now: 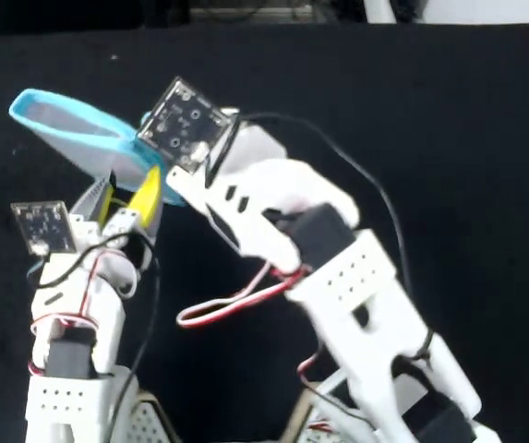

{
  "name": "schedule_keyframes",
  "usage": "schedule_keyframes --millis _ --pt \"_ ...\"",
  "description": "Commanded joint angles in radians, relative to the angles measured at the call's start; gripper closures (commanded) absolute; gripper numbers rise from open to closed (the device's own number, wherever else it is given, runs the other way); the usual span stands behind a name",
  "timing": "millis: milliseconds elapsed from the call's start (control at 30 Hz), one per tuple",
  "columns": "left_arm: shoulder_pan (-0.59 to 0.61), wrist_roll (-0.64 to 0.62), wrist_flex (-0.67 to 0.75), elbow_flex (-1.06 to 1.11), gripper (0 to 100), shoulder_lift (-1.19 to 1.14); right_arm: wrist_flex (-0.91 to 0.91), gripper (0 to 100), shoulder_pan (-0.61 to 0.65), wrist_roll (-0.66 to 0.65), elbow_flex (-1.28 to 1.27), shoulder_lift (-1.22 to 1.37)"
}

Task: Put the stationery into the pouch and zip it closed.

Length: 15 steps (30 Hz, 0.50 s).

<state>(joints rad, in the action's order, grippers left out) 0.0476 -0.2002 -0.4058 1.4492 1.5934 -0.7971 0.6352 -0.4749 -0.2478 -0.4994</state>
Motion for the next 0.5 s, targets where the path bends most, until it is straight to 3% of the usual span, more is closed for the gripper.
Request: schedule_keyframes --millis 0,167,267,367,467 --pt "0.028 -0.003 -0.066 -0.047 78 -0.009 0.029 98.8 0.012 0.0 0.013 -0.028" --pt "0.064 -0.002 -0.216 -0.143 78 -0.009 0.025 98.8 0.025 0.0 0.013 -0.028" --pt "0.137 0.068 -0.281 -0.197 78 -0.009 -0.006 98.8 0.025 0.0 0.018 -0.035" --pt "0.188 0.1 -0.302 -0.217 78 -0.009 -0.026 98.8 0.025 0.0 0.015 -0.036" --pt "0.162 0.101 -0.322 -0.228 78 -0.008 -0.032 98.8 0.025 0.0 0.013 -0.036"
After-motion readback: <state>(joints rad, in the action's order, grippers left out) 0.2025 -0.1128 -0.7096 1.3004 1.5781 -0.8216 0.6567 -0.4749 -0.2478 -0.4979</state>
